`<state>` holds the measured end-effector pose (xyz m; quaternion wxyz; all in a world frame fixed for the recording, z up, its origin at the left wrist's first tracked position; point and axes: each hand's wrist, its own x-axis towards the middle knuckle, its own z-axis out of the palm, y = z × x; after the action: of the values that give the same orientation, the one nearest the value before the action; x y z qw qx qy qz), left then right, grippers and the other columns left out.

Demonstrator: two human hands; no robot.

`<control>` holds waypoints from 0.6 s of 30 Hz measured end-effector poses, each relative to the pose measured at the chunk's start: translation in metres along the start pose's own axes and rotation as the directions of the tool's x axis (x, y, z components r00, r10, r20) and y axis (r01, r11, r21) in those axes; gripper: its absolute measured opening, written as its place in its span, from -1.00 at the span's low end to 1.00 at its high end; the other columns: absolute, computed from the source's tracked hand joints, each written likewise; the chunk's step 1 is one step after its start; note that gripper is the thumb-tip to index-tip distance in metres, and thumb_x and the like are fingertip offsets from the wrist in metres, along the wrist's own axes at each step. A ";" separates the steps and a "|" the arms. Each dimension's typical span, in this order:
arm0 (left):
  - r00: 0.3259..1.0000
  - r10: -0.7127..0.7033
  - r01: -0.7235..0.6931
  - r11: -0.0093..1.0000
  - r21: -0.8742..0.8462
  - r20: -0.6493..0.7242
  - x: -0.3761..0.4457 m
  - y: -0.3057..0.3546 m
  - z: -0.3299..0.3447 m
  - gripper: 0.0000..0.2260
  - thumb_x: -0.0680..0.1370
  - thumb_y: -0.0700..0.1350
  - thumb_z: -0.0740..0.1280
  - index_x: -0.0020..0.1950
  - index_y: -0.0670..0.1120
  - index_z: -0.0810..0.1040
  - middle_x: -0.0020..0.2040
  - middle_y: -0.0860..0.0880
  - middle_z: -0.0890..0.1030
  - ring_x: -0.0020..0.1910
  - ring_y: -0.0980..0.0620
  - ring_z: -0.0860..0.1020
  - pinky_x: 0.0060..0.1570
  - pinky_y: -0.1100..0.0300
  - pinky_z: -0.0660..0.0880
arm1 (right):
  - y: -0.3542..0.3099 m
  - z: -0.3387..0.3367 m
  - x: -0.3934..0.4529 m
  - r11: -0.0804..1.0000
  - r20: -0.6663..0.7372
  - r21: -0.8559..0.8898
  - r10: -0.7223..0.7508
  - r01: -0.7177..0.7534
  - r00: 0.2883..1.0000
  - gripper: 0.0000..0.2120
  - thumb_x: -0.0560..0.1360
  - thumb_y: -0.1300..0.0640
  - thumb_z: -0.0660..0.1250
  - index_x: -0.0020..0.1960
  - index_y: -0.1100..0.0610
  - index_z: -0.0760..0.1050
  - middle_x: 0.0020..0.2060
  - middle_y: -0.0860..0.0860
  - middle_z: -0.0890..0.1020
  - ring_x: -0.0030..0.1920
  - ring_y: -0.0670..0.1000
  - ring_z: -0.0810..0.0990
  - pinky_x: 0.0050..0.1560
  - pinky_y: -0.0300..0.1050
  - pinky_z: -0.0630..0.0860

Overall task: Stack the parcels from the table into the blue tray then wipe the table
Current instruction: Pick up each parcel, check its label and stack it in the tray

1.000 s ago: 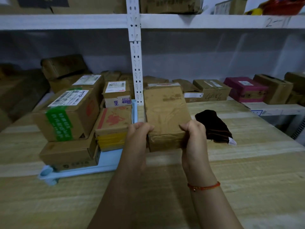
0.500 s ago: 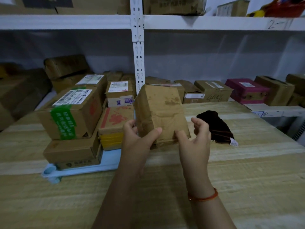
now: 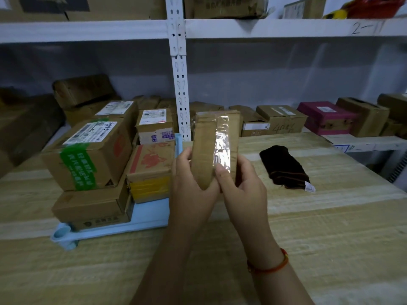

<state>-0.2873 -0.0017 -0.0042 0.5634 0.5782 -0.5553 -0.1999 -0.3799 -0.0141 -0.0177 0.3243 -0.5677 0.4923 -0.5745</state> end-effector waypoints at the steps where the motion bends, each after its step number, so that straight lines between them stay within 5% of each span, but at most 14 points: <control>1: 1.000 -0.003 0.003 0.998 -0.059 0.006 0.000 0.001 0.000 -0.51 0.50 -0.08 0.42 0.37 0.11 0.32 0.20 0.20 0.45 0.04 0.41 0.47 -0.10 0.42 0.45 | 0.001 -0.001 0.001 1.000 -0.012 0.004 0.010 -0.010 1.000 -0.59 0.43 -0.16 0.34 0.24 -0.07 0.51 -0.04 -0.15 0.68 -0.03 -0.16 0.66 0.00 0.02 0.64; 5: 0.997 -0.071 0.077 0.942 -0.328 0.032 0.003 0.003 -0.002 -0.65 0.58 -0.25 0.24 0.13 0.23 0.41 0.14 0.18 0.57 0.07 0.31 0.55 -0.03 0.34 0.50 | 0.007 -0.001 0.009 0.996 -0.039 -0.071 0.046 -0.048 0.998 -0.36 0.25 -0.34 0.35 0.26 -0.09 0.45 0.10 -0.09 0.59 0.10 -0.06 0.59 0.08 0.07 0.60; 12: 0.993 -0.094 0.114 0.921 -0.372 0.069 0.000 0.004 -0.001 -0.67 0.61 -0.30 0.11 0.12 0.12 0.47 0.16 0.06 0.61 0.00 0.24 0.59 -0.21 0.46 0.48 | 0.012 -0.001 0.016 0.961 -0.056 -0.263 0.072 -0.085 0.996 0.13 0.04 -0.47 0.35 0.45 0.11 0.27 0.29 0.02 0.48 0.31 0.08 0.44 0.27 0.14 0.47; 18: 0.991 -0.095 0.123 0.927 -0.354 0.094 -0.002 0.003 0.000 -0.72 0.63 -0.30 0.09 0.20 -0.05 0.51 0.14 0.00 0.63 -0.10 0.30 0.58 -0.23 0.48 0.46 | 0.019 0.001 0.018 0.960 -0.077 -0.237 0.133 -0.148 0.988 0.00 0.03 -0.35 0.43 0.37 0.08 0.31 0.18 0.00 0.54 0.22 0.09 0.52 0.18 0.15 0.54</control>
<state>-0.2893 0.0003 -0.0024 0.6262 0.4874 -0.4973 -0.3506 -0.3850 -0.0372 -0.0294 0.2775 -0.5491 0.6073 -0.5027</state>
